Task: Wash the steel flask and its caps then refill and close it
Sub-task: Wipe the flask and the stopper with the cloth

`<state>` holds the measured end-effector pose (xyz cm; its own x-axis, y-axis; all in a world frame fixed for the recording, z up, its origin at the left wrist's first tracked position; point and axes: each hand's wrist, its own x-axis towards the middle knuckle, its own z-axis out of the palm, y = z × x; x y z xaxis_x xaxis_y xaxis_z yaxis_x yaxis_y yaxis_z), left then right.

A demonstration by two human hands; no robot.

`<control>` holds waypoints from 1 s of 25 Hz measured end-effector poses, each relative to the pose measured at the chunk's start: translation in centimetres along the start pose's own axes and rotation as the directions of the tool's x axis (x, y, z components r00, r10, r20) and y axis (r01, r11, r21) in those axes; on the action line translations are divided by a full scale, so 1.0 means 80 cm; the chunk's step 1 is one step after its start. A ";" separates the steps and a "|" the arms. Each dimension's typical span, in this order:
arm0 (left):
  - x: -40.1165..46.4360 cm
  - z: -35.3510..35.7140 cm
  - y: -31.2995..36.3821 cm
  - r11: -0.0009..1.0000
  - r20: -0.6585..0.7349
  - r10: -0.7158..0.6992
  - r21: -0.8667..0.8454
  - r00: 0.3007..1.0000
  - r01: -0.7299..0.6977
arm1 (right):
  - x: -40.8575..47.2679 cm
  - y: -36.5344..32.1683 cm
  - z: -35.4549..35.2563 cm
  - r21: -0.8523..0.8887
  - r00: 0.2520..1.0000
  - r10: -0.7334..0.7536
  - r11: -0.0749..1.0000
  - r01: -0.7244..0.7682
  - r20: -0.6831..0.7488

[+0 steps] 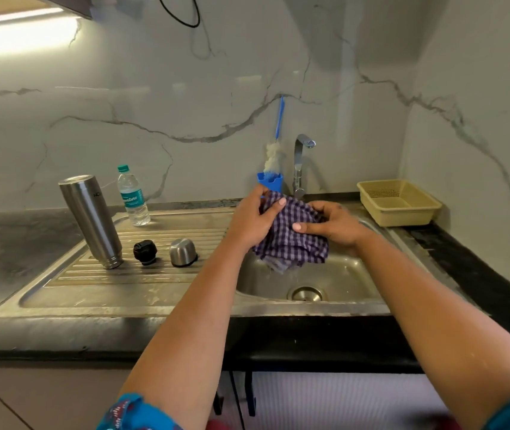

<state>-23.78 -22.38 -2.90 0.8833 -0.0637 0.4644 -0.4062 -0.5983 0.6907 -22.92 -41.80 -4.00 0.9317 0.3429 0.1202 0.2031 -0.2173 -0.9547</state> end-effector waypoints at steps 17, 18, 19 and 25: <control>0.014 0.090 0.037 0.555 0.220 -0.288 -0.755 0.932 0.350 | -0.038 0.017 -0.090 0.454 0.980 0.112 0.891 -0.025 -0.166; 0.017 0.101 0.039 0.440 0.281 -0.358 -0.791 0.890 0.426 | -0.036 0.020 -0.095 0.459 0.977 0.157 0.885 -0.075 -0.144; 0.023 0.111 0.039 0.332 0.338 -0.423 -0.805 0.840 0.491 | -0.036 0.025 -0.099 0.434 0.974 0.203 0.890 -0.140 -0.102; 0.039 0.185 0.060 0.329 0.522 -0.361 -0.704 0.773 0.629 | -0.021 0.058 -0.164 0.484 0.907 0.404 0.821 -0.304 -0.115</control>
<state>-19.51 -37.26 -6.30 0.9513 -0.2505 -0.1799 0.2577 0.3253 0.9098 -19.62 -55.36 -5.10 0.9622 0.1178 -0.2456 -0.2625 0.1598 -0.9516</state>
